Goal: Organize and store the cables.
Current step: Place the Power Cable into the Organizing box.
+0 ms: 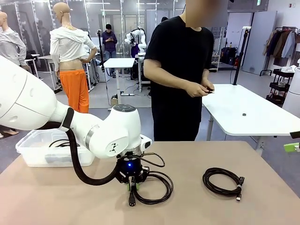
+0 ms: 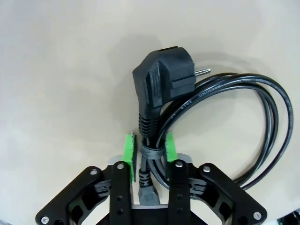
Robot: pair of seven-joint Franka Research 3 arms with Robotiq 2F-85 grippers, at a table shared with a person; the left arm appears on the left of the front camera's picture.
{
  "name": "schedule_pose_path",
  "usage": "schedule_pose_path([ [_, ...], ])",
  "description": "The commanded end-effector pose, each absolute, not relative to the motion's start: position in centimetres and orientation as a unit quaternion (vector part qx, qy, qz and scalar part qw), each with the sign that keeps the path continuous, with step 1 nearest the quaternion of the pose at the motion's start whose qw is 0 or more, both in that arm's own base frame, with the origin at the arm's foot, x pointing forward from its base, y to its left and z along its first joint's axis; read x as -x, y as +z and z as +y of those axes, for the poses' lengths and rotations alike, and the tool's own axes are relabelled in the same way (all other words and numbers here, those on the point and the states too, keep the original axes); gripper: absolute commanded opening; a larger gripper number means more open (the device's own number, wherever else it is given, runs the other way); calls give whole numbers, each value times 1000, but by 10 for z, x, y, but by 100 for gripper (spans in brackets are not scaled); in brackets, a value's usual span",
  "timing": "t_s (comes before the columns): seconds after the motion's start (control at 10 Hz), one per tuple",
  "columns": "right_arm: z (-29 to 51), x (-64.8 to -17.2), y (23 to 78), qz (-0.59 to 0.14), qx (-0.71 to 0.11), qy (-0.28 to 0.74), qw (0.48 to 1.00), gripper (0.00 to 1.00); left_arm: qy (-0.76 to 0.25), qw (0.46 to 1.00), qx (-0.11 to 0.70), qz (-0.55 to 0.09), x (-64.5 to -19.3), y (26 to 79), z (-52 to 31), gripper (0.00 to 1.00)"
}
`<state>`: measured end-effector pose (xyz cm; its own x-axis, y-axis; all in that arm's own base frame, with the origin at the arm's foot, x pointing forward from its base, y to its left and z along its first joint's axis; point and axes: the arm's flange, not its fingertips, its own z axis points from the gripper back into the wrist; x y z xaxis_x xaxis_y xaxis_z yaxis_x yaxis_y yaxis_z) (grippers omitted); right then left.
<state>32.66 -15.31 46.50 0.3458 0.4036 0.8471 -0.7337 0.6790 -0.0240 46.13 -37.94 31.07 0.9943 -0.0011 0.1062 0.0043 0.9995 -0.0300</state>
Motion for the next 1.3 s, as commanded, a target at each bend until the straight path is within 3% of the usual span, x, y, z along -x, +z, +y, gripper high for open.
schedule_pose_path([
  [0.0,-150,-324,465,-442,-184,349,806,100,5,999,8,-53,-467,313,-387,0],
  [0.3,-150,-324,465,-442,-184,349,806,100,-14,997,24,-70,-464,332,-377,0],
  [0.5,-150,-324,465,-442,-184,349,806,100,-104,985,58,-127,-440,424,-338,0],
  [0.7,-150,-324,465,-442,-184,349,806,100,-129,978,59,-151,-421,474,-302,0],
  [1.1,-150,-324,465,-442,-184,349,806,100,-145,969,45,-196,-412,482,-288,0],
  [1.2,-150,-324,465,-442,-184,349,806,100,-182,965,69,-175,-407,482,-296,0],
])
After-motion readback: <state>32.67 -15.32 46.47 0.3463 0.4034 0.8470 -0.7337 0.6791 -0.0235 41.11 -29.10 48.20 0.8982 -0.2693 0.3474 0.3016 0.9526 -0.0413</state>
